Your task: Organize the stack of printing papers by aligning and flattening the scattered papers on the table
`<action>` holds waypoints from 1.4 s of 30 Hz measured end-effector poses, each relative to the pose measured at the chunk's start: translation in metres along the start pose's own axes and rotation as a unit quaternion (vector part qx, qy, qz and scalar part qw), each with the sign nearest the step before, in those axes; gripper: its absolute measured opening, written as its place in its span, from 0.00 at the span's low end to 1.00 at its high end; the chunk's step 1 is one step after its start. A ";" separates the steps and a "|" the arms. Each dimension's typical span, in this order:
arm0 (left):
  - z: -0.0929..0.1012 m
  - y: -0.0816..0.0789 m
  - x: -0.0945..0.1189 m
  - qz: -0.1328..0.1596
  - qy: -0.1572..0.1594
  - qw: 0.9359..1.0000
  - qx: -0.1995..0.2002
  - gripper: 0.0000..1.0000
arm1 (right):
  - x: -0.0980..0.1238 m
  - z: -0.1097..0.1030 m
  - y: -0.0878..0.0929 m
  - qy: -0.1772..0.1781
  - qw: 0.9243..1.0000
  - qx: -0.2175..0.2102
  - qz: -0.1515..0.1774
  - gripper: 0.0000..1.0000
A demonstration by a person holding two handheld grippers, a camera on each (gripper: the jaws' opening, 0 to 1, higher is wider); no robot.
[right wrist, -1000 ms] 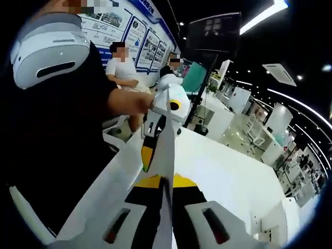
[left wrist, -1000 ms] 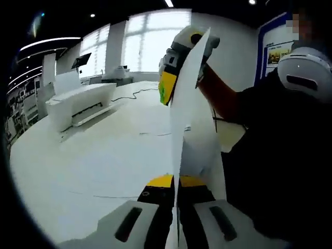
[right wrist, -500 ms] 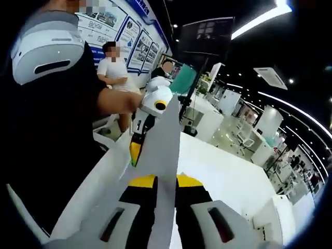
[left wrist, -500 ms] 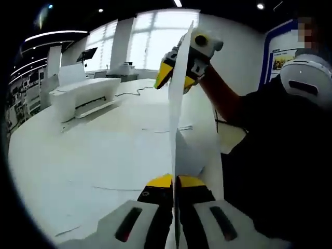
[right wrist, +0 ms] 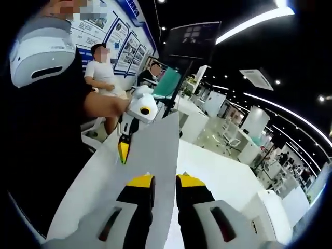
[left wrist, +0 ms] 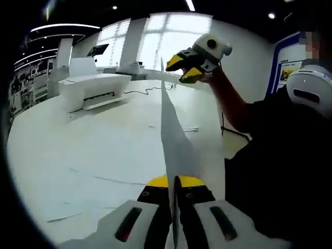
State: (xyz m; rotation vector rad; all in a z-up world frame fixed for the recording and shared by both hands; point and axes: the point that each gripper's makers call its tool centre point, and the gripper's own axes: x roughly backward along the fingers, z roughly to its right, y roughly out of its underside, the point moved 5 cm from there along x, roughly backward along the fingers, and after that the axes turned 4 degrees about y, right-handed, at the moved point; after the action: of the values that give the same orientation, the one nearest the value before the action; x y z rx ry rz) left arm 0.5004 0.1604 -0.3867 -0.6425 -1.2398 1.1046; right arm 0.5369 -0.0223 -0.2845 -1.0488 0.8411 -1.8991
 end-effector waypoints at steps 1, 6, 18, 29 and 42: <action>-0.003 0.000 0.002 0.002 -0.002 1.000 0.003 0.06 | 0.001 0.001 0.000 0.004 1.000 -0.001 0.000 0.13; -0.009 0.003 0.005 0.012 -0.013 1.000 0.016 0.07 | 0.009 0.007 0.004 0.023 1.000 -0.007 -0.001 0.13; -0.020 0.016 0.012 0.030 -0.034 0.997 0.056 0.07 | 0.026 0.014 0.014 0.053 0.998 -0.022 -0.007 0.13; -0.031 0.018 0.017 0.053 -0.050 0.994 0.084 0.07 | 0.046 0.021 0.020 0.091 0.995 -0.036 -0.012 0.13; -0.040 0.024 0.014 0.078 -0.060 0.988 0.115 0.07 | 0.074 0.027 0.031 0.136 0.989 -0.060 -0.011 0.15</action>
State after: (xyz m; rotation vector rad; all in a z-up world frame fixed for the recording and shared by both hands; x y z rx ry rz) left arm 0.5303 0.1892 -0.4124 -0.5083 -1.1570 1.4110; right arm 0.5451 -0.1058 -0.2722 -0.8820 1.1139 -2.0618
